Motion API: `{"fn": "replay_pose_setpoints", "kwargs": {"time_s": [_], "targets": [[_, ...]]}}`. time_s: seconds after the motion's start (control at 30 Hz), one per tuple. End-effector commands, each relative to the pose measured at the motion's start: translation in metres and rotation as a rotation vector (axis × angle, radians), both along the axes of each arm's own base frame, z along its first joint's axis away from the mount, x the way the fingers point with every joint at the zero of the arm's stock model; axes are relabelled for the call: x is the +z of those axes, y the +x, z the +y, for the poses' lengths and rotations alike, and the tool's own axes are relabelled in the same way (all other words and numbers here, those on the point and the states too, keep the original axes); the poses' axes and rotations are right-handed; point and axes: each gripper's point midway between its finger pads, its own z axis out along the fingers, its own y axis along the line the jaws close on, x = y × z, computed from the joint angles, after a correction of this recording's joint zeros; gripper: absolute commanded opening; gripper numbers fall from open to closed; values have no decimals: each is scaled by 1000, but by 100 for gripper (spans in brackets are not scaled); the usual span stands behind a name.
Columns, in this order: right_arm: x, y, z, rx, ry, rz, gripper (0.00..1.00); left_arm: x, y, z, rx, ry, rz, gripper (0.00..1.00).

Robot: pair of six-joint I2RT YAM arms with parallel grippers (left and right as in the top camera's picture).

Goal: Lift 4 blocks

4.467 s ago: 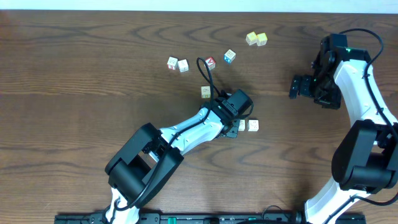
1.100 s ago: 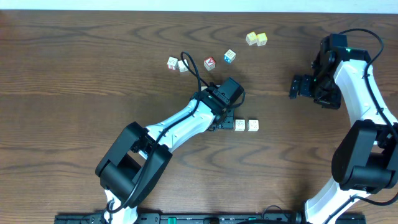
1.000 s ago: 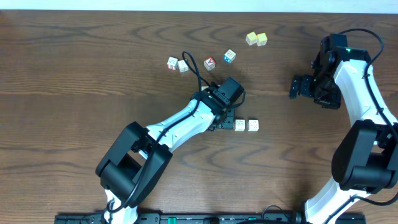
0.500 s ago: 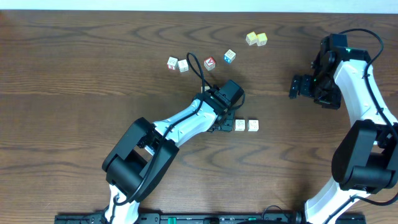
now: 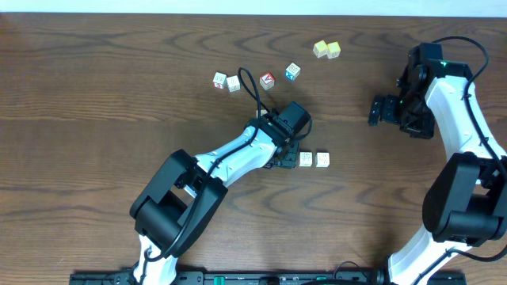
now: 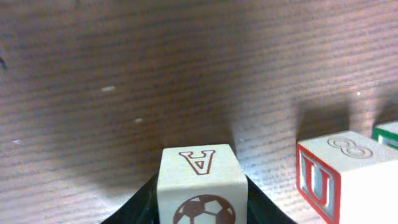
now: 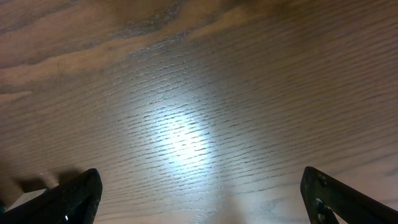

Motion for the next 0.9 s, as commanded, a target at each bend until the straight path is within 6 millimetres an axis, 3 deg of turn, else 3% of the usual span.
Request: {"fn": "replay_pose_setpoints", "kwargs": {"time_s": [0.0, 0.13, 0.4, 0.87], "targets": [[3, 3, -3, 7, -12, -11, 99, -2, -10, -5, -28, -17, 49, 33], [3, 3, -3, 7, -12, -11, 99, -3, -15, -2, -22, -5, 71, 33], [3, 3, -3, 7, -12, -11, 99, 0, -16, -14, -35, -62, 80, 33], [3, 3, -3, 7, -12, -11, 99, 2, -8, -21, -34, -81, 35, 34]]}}
